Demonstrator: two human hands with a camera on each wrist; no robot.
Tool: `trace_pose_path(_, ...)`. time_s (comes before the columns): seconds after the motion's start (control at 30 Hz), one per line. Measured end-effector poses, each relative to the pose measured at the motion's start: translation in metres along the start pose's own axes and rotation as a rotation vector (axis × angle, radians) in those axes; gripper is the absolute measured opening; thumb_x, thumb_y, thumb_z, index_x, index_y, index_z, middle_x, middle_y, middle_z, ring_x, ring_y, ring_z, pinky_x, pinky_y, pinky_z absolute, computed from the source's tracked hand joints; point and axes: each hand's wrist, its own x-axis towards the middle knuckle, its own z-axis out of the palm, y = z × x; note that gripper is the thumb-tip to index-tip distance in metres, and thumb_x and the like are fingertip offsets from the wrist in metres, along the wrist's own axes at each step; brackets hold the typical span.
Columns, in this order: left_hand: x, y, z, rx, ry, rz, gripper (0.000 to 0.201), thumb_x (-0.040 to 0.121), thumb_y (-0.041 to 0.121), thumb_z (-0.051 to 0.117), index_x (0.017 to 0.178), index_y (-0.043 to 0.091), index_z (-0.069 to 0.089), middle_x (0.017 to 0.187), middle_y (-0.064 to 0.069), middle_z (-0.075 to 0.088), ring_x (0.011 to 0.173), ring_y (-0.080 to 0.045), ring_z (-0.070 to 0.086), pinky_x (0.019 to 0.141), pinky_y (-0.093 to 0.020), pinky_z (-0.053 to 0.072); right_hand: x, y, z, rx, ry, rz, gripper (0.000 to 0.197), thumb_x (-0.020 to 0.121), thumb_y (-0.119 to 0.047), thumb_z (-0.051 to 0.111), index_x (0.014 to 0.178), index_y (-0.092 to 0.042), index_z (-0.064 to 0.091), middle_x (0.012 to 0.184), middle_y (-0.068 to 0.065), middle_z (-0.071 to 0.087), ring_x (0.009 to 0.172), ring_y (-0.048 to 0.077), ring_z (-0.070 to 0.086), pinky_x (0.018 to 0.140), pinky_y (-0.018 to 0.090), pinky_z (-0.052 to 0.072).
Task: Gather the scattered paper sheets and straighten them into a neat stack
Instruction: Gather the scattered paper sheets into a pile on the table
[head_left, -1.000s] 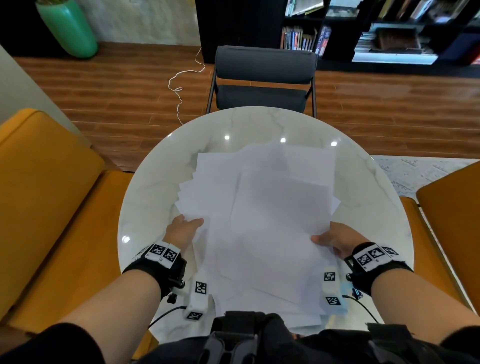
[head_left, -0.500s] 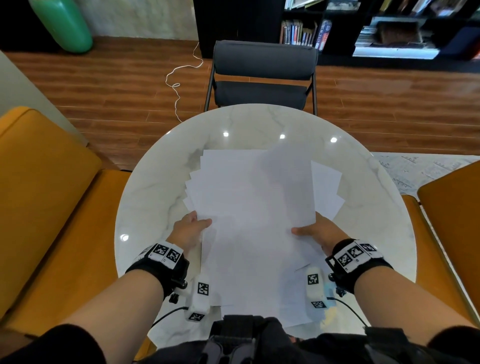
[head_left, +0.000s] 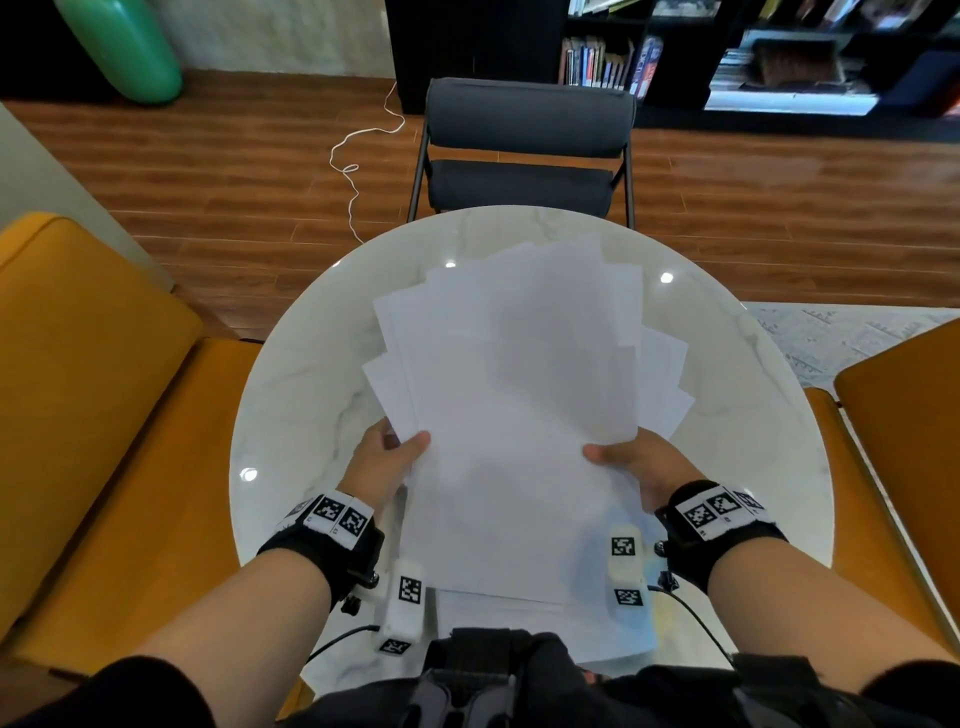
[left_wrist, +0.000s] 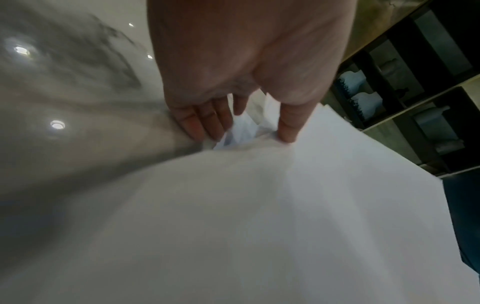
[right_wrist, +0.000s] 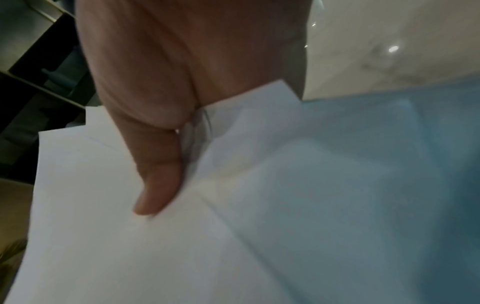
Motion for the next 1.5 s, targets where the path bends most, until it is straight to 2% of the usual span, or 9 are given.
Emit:
trace_pose_path(0.27, -0.014, 0.002, 0.022, 0.059, -0.123, 0.044, 0.04, 0.079, 0.03, 0.073, 0.116, 0.023, 0.06, 0.122, 0.0, 0.065, 0.12, -0.027, 0.059, 0.107, -0.046, 0.043, 0.004, -0.005, 0.036, -0.141, -0.184, 0.112, 0.049, 0.062, -0.007, 0.085, 0.109, -0.001, 0.071, 0.107, 0.016, 0.075, 0.1, 0.03, 0.071, 0.093, 0.041, 0.054)
trace_pose_path(0.47, -0.003, -0.008, 0.001, 0.181, 0.194, 0.002, 0.044, 0.088, 0.023, 0.061, 0.128, 0.005, 0.055, 0.129, -0.015, 0.061, 0.118, -0.034, 0.057, 0.104, -0.043, 0.044, 0.022, 0.003, 0.021, -0.428, 0.369, -0.005, 0.016, 0.08, -0.01, 0.068, 0.095, -0.01, 0.063, 0.1, 0.017, 0.064, 0.077, 0.025, 0.06, 0.071, 0.031, 0.05)
trace_pose_path(0.6, 0.003, -0.012, -0.01, 0.185, 0.3, -0.009, 0.04, 0.089, 0.022, 0.059, 0.123, 0.002, 0.057, 0.127, -0.017, 0.063, 0.117, -0.034, 0.058, 0.103, -0.041, 0.045, 0.021, -0.006, 0.003, -0.7, 0.821, 0.19, 0.072, 0.074, -0.036, 0.074, 0.136, -0.019, 0.041, 0.139, 0.019, 0.038, 0.125, 0.038, 0.042, 0.104, 0.047, 0.04)
trace_pose_path(0.73, 0.005, -0.005, -0.011, 0.159, 0.283, -0.008, 0.038, 0.09, 0.021, 0.058, 0.123, 0.003, 0.056, 0.125, -0.016, 0.063, 0.116, -0.034, 0.058, 0.102, -0.04, 0.045, 0.021, -0.003, 0.005, -0.923, 0.679, 0.3, 0.093, 0.071, -0.047, 0.074, 0.146, -0.022, 0.025, 0.149, 0.018, 0.023, 0.135, 0.039, 0.026, 0.11, 0.051, 0.029)
trace_pose_path(0.87, 0.002, 0.001, 0.0, 0.103, 0.132, -0.021, 0.044, 0.087, 0.024, 0.063, 0.128, 0.009, 0.056, 0.128, -0.013, 0.063, 0.116, -0.033, 0.059, 0.105, -0.048, 0.044, 0.023, 0.005, 0.014, -1.295, 0.304, -0.02, 0.08, 0.079, -0.045, 0.068, 0.149, -0.035, 0.03, 0.164, 0.001, 0.01, 0.149, 0.029, 0.014, 0.116, 0.049, 0.023)
trace_pose_path(1.1, 0.002, 0.007, 0.01, 0.108, 0.176, -0.027, 0.044, 0.086, 0.025, 0.063, 0.125, 0.007, 0.056, 0.123, -0.015, 0.064, 0.112, -0.036, 0.06, 0.099, -0.05, 0.048, 0.015, 0.003, 0.007, -0.713, 0.784, 0.195, 0.09, 0.073, -0.032, 0.074, 0.147, -0.02, 0.024, 0.148, 0.017, 0.03, 0.135, 0.037, 0.031, 0.11, 0.048, 0.032)
trace_pose_path(1.3, 0.002, 0.016, 0.018, 0.075, 0.139, -0.049, 0.048, 0.087, 0.023, 0.064, 0.13, 0.007, 0.052, 0.13, -0.014, 0.06, 0.12, -0.035, 0.056, 0.105, -0.049, 0.043, 0.031, -0.006, 0.005, 0.038, 0.672, 0.117, 0.094, 0.064, -0.016, 0.083, 0.141, -0.005, 0.031, 0.133, 0.018, 0.051, 0.117, 0.036, 0.054, 0.098, 0.048, 0.048)
trace_pose_path(1.4, 0.002, 0.018, 0.02, 0.034, 0.099, -0.093, 0.051, 0.087, 0.024, 0.065, 0.132, 0.007, 0.051, 0.13, -0.013, 0.059, 0.121, -0.035, 0.054, 0.106, -0.051, 0.042, 0.033, -0.004, 0.005, 0.09, 0.582, 0.154, 0.09, 0.051, -0.021, 0.086, 0.128, 0.005, 0.05, 0.121, 0.019, 0.062, 0.107, 0.035, 0.062, 0.088, 0.044, 0.053)
trace_pose_path(1.5, 0.008, 0.013, 0.016, 0.026, 0.082, -0.107, 0.059, 0.083, 0.029, 0.068, 0.134, 0.006, 0.049, 0.133, -0.012, 0.057, 0.123, -0.036, 0.053, 0.107, -0.052, 0.041, 0.03, 0.001, 0.005, -0.082, 0.521, 0.135, 0.056, 0.07, -0.017, 0.081, 0.117, 0.007, 0.06, 0.115, 0.018, 0.065, 0.105, 0.034, 0.062, 0.096, 0.043, 0.05)
